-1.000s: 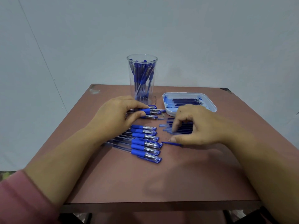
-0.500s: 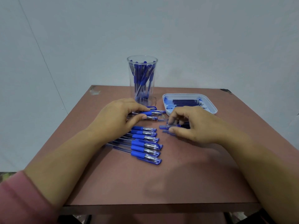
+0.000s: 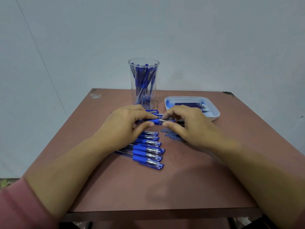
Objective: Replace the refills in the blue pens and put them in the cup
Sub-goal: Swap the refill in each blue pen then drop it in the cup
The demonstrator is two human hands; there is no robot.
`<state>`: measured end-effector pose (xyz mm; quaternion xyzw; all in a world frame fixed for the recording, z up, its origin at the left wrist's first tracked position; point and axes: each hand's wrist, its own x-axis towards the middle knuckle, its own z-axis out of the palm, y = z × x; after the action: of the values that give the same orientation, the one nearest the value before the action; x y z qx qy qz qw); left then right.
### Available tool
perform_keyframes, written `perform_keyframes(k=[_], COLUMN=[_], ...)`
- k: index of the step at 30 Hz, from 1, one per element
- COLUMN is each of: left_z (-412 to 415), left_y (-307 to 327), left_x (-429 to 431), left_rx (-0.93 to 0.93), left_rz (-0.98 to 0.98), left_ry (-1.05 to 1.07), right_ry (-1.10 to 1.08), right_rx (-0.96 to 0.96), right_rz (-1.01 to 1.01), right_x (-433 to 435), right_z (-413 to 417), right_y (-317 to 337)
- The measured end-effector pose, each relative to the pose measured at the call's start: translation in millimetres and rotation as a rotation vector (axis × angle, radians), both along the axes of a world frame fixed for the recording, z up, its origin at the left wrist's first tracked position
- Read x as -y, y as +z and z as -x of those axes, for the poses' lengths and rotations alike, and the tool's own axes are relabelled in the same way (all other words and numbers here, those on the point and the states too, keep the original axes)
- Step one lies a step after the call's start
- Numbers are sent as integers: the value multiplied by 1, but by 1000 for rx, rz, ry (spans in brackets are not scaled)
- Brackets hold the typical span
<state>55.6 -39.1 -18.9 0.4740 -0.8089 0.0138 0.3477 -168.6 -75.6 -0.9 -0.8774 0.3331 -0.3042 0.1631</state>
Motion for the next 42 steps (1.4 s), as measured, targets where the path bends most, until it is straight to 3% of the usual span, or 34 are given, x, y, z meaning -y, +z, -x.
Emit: perform_keyframes(k=[8,13,18,25,33,40,42], left_z=[5,10,5,-13,-13,-12,-13], left_y=[4,15,13,-5,-10,-11,-12], left_x=[-5,-11,-38,-62,-60,-61,-61], left_rx=[-12,123,284,292,225,193,191], left_rz=[24,-29,-110,-223,-248,-279,-284], left_ry=[34,126,289,85,48,49,54], right_ry=[15,2,-42,-37,-33,-109,-155], right_rx=[114,153,380,599,669,982,977], right_rz=[52,-106,-268,-321,-181,15,88], right_x=[-1,5,14,14,16,35,45], right_z=[-6,-3,9,8,-6,-29,-36], right_y=[-6,-1,4,17,47,90,98])
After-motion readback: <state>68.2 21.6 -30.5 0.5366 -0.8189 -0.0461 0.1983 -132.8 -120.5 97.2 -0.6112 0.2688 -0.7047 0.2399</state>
